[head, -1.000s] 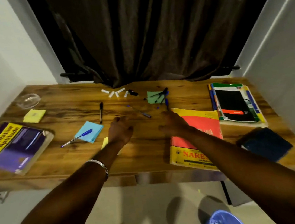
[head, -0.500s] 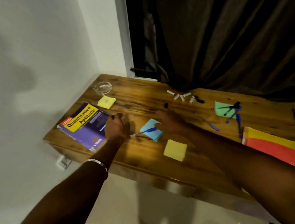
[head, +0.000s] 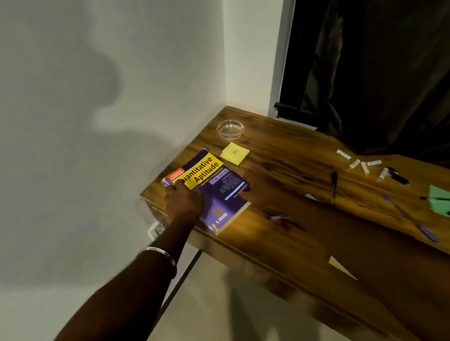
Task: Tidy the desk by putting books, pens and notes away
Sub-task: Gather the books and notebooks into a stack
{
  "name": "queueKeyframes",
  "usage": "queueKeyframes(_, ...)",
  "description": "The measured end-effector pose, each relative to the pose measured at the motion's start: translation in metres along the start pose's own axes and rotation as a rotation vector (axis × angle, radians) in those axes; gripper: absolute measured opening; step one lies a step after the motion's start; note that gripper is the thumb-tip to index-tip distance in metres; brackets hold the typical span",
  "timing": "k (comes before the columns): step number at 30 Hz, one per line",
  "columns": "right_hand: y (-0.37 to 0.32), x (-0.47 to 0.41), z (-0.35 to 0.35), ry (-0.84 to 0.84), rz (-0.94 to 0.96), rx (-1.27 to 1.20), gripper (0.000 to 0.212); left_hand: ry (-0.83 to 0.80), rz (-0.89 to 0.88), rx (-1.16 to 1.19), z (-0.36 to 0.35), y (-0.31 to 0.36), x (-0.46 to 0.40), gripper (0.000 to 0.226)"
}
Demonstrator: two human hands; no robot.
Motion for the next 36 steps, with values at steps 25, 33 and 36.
queueKeyframes(25,-0.022,0.014,0.0,-0.014,-0.257,-0.609,0.049,-0.429,0.379,1.173,-0.064,-0.015,-0.015,0.022)
queueKeyframes(33,-0.025,0.036,0.017,-0.02,-0.407,-0.866,0.018,-0.488,0.26,1.273,-0.036,0.014,-0.019,0.021)
queueKeyframes(36,-0.018,0.048,0.016,-0.077,-0.505,-1.001,0.053,-0.591,0.235,1.388,-0.038,0.027,-0.012,0.031)
Point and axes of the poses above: each hand's wrist, its own x-axis away from the middle knuckle, its own z-axis out of the back of the hand, y = z × x, the point moved 8 cm from there along -x, towards the middle knuckle, and after that the axes turned 1 degree about -x, right-handed, at the moved point
